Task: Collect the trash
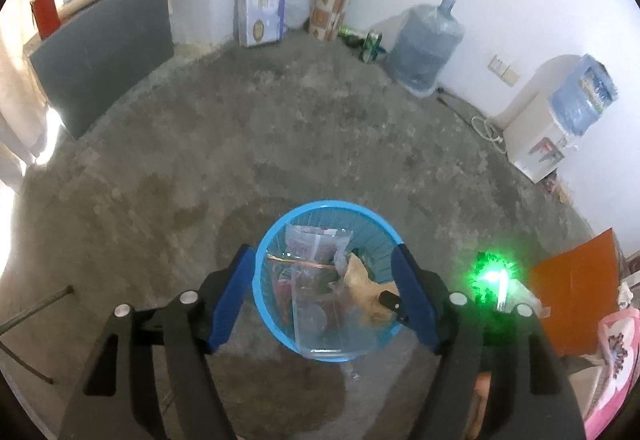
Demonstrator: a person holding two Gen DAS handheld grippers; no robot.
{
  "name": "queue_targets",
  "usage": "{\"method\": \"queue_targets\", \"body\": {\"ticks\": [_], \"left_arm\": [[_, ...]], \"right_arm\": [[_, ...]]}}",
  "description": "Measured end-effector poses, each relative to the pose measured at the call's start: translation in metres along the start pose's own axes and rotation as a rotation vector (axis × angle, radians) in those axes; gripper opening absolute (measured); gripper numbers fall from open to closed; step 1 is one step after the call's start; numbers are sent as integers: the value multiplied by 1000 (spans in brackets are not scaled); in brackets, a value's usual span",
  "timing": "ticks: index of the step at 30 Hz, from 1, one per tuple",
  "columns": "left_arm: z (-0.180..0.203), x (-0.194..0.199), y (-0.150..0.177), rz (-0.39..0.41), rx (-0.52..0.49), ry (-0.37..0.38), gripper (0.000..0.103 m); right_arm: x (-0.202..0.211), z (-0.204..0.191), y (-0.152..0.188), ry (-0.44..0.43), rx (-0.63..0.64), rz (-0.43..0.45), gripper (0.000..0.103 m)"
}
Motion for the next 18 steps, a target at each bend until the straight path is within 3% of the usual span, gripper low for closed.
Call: {"method": "queue_targets", "body": {"ticks": [5, 11, 15, 18], "left_arm": [[-1, 51, 11, 68, -31, 2, 77], [-15, 113, 39, 148, -24, -13, 83], [-25, 158, 71, 191, -26, -38, 85], [-34, 190, 99, 230, -23, -69, 89]], "right_arm": [[17, -2, -3, -1, 39, 36, 58], [46, 6, 2, -59, -7, 116, 58], [81, 2, 24, -100, -17, 171, 58], [109, -14, 47, -110, 44, 201, 58]]}}
Point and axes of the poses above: each gripper's, at about its wrist camera, not at the fingertips, and x roughly against the way its jaws point, z to its right, y to its underside, the point moved 2 cm from there along -x, roughly the way its jaws point, and after that the axes turned 3 degrees about -z, right-handed, at the moved point
